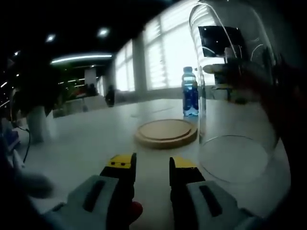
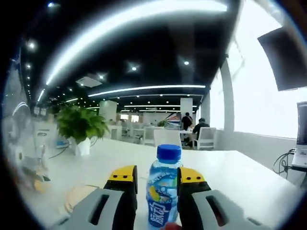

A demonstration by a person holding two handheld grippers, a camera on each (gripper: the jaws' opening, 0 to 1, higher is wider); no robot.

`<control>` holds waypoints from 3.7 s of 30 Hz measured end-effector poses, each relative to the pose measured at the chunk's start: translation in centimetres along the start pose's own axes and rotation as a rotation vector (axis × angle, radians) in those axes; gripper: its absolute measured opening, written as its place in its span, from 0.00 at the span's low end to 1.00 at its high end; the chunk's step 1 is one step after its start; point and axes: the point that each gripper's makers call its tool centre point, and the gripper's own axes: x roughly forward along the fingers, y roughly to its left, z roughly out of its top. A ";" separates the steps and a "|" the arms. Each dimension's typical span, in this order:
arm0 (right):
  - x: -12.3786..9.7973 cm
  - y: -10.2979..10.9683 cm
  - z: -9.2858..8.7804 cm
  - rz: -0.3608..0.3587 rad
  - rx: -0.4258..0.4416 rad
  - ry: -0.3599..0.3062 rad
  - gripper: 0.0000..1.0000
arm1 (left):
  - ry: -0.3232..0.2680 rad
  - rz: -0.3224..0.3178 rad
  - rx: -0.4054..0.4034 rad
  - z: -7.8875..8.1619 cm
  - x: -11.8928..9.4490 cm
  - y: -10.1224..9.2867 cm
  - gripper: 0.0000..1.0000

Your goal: Open the cover put in the Mizone put the cover back on

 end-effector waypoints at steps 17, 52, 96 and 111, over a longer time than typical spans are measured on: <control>4.9 -1.8 0.1 -0.013 0.038 0.031 0.28 | -0.017 -0.014 0.000 0.3 -0.1 -0.3 0.21; 5.9 -1.9 0.6 -0.018 0.012 0.003 0.23 | -0.008 -0.016 -0.004 0.2 0.1 -0.3 0.21; 6.5 -1.7 0.5 0.013 0.041 -0.022 0.23 | 0.001 -0.008 0.007 0.0 0.1 -0.2 0.21; 5.9 -1.7 0.5 0.002 0.058 -0.021 0.23 | 0.003 -0.008 0.005 -0.1 0.1 -0.2 0.21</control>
